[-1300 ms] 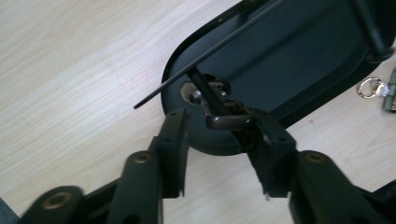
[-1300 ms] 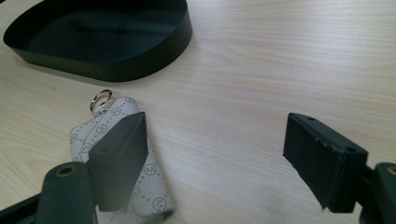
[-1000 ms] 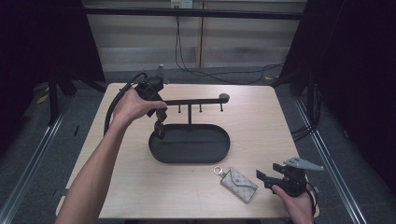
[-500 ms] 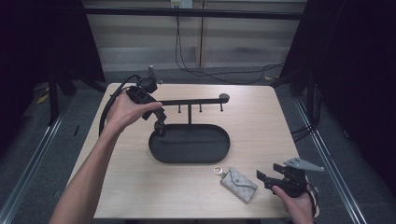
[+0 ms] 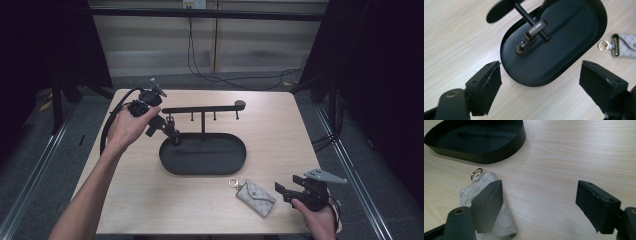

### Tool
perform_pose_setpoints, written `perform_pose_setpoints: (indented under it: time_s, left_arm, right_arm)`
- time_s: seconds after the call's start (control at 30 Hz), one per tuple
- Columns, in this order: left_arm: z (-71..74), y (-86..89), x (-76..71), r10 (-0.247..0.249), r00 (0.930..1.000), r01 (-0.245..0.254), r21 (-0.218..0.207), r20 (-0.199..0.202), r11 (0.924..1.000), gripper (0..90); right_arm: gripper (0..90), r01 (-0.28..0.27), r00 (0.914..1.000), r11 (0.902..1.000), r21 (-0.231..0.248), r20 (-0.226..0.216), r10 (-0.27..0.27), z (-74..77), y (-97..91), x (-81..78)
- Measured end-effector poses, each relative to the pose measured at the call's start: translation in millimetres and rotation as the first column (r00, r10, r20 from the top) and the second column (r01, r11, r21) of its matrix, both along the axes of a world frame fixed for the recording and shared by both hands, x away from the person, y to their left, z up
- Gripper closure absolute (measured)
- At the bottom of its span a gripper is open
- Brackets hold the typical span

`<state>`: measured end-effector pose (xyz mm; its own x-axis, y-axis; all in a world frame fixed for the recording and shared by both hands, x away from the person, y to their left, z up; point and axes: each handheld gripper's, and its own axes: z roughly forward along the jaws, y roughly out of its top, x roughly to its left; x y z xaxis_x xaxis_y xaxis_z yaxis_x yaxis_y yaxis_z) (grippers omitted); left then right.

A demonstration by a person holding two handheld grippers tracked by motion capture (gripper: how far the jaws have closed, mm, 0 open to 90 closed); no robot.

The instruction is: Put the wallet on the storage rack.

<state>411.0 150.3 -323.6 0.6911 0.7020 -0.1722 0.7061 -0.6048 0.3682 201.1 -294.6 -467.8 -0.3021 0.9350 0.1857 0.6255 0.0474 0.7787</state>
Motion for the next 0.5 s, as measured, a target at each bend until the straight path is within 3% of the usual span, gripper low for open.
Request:
perform_pose_setpoints:
  time_s: [0.27, 0.5]
  left_arm:
    - [-6.8, 7.9, -16.4, -0.028, 0.9986, 0.029, -0.034, 0.044, 0.9990, 17.7]
    - [-10.3, 23.4, -21.9, -0.019, 0.9972, 0.026, -0.096, 0.073, 0.9950, 16.8]
  right_arm:
    - [21.9, 0.000, 1.0000, 1.0000, 0.001, -0.001, 0.000, -0.3, -0.2, 0.6]
    - [21.9, 0.009, 1.0000, 1.0000, 0.000, 0.000, -0.009, 0.0, -0.4, 0.7]
